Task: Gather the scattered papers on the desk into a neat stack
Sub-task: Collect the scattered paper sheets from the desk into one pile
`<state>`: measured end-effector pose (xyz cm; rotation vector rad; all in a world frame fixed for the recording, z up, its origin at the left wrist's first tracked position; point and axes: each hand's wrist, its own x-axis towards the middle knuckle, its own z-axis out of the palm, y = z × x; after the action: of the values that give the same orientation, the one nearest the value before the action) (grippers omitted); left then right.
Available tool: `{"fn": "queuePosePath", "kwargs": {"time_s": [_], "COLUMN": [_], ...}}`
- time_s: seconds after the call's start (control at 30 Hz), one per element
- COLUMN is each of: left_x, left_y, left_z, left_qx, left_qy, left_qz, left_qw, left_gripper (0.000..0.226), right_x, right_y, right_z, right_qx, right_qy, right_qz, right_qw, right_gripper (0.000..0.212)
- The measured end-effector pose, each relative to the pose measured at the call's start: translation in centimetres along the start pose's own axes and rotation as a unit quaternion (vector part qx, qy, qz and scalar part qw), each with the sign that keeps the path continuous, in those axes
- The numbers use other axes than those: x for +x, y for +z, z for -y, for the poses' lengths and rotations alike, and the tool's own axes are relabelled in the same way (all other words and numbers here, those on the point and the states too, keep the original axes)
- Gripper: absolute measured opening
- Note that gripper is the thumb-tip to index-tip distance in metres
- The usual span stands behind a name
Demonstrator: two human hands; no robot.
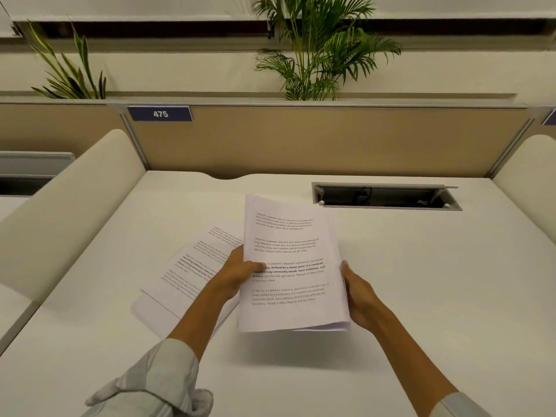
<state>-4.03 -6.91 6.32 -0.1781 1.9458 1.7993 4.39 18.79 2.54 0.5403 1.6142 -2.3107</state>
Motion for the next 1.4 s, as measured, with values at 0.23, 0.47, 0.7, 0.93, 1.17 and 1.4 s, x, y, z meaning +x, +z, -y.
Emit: {"fn": "queuePosePath", "kwargs": {"time_s": [0.23,0.47,0.7,0.93,1.17,1.4], "left_x": [0.1,0.1,-1.9,-2.7,-3.4,-4.6], "left_y": [1.1,-5.5,-10.6,-9.5,-9.0,-7.3], "left_z": [0.3,2.0,5.5,7.2,7.8,2.6], "left_qx": [0.032,0.215,0.609,0.631,0.647,0.536], "left_qy": [0.033,0.094,-0.054,-0.054,0.026,0.224], "left_qz": [-0.004,-0.161,-0.084,-0.109,-0.192,-0.333], "left_qw": [0.999,0.959,0.787,0.766,0.738,0.743], "left_gripper": [0.048,0.041,0.107,0.080,0.046,0.023], "right_x": [0.7,1.7,2.9,3.4,3.3,2.9], "right_y": [-0.9,-1.8,-2.1,-1.0,-0.5,0.5], "right_z": [0.7,0.2,-0.6,-1.9,-2.6,-3.9], "right_qx": [-0.055,-0.048,-0.040,-0.033,-0.034,-0.054], "right_qy": [-0.008,-0.028,-0.011,0.003,0.009,0.013], "right_qz": [0.069,0.000,-0.041,-0.035,-0.049,-0.051], "right_qw": [0.996,0.998,0.998,0.999,0.998,0.997], "right_gripper": [0.035,0.028,0.028,0.026,0.027,0.024]}}
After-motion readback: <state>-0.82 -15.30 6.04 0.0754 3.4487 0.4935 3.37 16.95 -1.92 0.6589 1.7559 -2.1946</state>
